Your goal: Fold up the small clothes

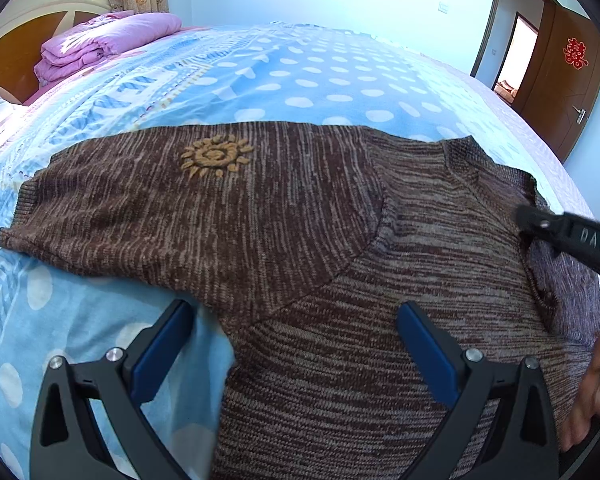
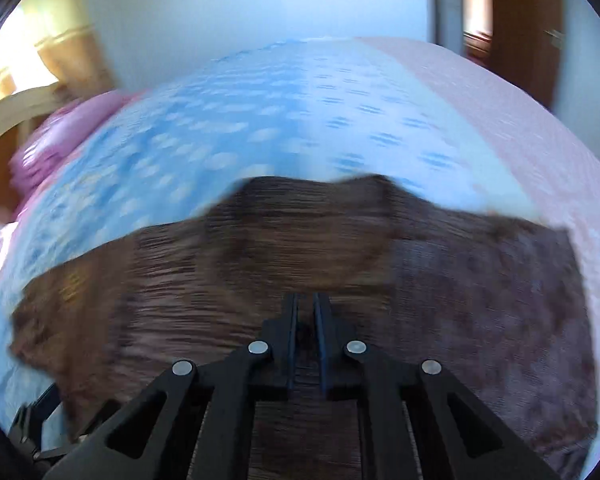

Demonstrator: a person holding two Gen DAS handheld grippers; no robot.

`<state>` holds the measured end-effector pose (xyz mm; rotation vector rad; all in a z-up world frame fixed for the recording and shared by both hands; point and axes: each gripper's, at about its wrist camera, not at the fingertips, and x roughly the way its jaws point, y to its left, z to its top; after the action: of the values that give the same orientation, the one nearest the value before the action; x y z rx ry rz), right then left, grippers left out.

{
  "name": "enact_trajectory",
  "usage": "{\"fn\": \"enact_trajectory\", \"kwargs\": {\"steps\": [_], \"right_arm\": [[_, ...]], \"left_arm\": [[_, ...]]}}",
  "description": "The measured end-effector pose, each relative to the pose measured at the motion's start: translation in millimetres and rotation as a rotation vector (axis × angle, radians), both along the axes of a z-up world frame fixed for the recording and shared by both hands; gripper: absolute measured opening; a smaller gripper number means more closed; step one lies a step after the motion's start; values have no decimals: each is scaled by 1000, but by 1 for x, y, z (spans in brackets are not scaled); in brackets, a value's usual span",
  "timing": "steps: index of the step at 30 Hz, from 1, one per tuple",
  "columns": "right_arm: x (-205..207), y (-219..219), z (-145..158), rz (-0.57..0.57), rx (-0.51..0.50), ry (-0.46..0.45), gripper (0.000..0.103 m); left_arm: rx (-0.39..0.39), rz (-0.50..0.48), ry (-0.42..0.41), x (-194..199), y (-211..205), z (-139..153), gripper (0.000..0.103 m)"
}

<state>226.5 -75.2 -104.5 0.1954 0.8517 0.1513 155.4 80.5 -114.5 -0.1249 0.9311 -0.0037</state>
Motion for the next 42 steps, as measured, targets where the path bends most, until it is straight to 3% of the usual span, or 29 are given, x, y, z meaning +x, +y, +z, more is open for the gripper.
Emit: {"fn": "enact_trajectory", "kwargs": {"steps": [3,6,8,9,10,16,18,20,21,28,29,31,34,36,38,40,42], "right_arm": [[-5,26,-4,122,-40,14,9],[-34,-1,7,38,59,-66,10],[-52,-25,8,-56,97,-91,31],[-63,-38,9,-106,114,-97,56],[-76,-48,9,-139,125,-109,67],[-98,-20,4,-11,-20,-121,67],[-88,0,-6,15,-143,-106,67],[-77,10,-17,31,-220,-64,22],[-72,9,-20,27,-222,-43,7],[-85,-9,-19,82,-105,-25,9],[-87,-11,-19,93,-96,-25,11],[-88,-14,-13,105,-57,-20,28],[-94,-46,8,14,91,-138,29],[-89,-66,13,-79,132,-157,29],[-68,-76,3,-176,15,-70,26],[-50,-74,-10,-169,-50,-18,13],[-34,-63,-16,-139,-83,5,13]], "left_arm": [[-1,0,0,0,0,0,103],[-1,0,-1,0,0,0,103],[0,0,0,0,0,0,103],[0,0,-1,0,0,0,103],[1,0,-1,0,0,0,103],[0,0,-1,0,0,0,103],[0,0,-1,0,0,0,103],[1,0,-1,0,0,0,103],[1,0,0,0,0,0,103],[1,0,-1,0,0,0,103],[0,0,-1,0,0,0,103],[-1,0,-1,0,0,0,103],[0,0,-1,1,-1,0,103],[-1,0,-2,0,0,0,103],[0,0,-2,0,0,0,103],[-2,0,-2,1,0,0,103],[-1,0,-2,0,0,0,103]]}}
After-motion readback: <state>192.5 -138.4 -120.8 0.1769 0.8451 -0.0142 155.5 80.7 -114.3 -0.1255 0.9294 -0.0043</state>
